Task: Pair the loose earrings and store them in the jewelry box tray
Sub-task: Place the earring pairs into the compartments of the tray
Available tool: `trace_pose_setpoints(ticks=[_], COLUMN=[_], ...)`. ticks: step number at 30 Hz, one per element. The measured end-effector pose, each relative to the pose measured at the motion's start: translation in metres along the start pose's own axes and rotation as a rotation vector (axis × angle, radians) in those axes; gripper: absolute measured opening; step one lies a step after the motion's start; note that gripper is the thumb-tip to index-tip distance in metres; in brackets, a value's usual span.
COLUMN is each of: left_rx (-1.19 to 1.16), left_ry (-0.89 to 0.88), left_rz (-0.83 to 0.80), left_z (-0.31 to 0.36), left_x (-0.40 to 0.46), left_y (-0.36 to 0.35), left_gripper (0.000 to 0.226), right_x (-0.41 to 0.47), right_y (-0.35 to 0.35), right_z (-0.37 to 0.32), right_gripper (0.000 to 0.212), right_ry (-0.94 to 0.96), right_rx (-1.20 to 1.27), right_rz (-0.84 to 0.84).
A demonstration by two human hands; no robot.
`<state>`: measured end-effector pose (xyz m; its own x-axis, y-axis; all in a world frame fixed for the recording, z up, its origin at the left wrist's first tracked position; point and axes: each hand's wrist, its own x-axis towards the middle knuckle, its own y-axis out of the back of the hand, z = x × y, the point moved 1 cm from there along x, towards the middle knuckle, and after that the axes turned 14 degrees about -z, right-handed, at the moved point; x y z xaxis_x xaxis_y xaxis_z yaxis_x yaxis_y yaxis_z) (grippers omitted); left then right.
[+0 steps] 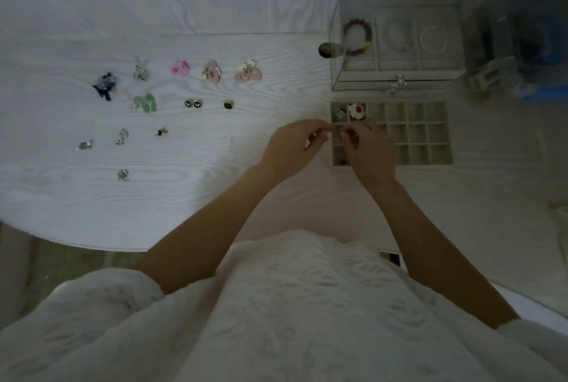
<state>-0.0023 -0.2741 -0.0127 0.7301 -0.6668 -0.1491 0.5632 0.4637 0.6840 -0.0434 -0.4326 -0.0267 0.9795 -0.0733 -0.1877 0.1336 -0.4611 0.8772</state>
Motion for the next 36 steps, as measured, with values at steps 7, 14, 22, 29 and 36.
trace_pose_setpoints(ticks=[7,14,22,29,36], left_rx=[0.075,0.045,0.163,0.359,0.327], left_ry=[0.329,0.475,0.502,0.379,0.331], left_rz=[0.267,0.264,0.053,-0.011,-0.082], left_z=[-0.084,-0.171,-0.199,-0.192,-0.147], left_x=[-0.080,-0.097,-0.057,-0.066,-0.077], left_y=[0.048,0.108,0.131,0.120,0.070], left_gripper=[0.013,0.029,0.026,0.017,0.013], right_x=[0.028,0.089,0.130,0.110,0.037], right_y=[-0.043,-0.081,-0.116,-0.119,-0.070], right_z=[-0.102,-0.178,-0.236,-0.232,-0.164], right_gripper=[0.033,0.033,0.020,0.020,0.013], right_ry=[0.272,0.312,0.163,0.158,0.087], right_rx=[0.003,-0.007,-0.040,-0.077,0.066], right_rz=[-0.263,-0.352,-0.375,-0.391,-0.237])
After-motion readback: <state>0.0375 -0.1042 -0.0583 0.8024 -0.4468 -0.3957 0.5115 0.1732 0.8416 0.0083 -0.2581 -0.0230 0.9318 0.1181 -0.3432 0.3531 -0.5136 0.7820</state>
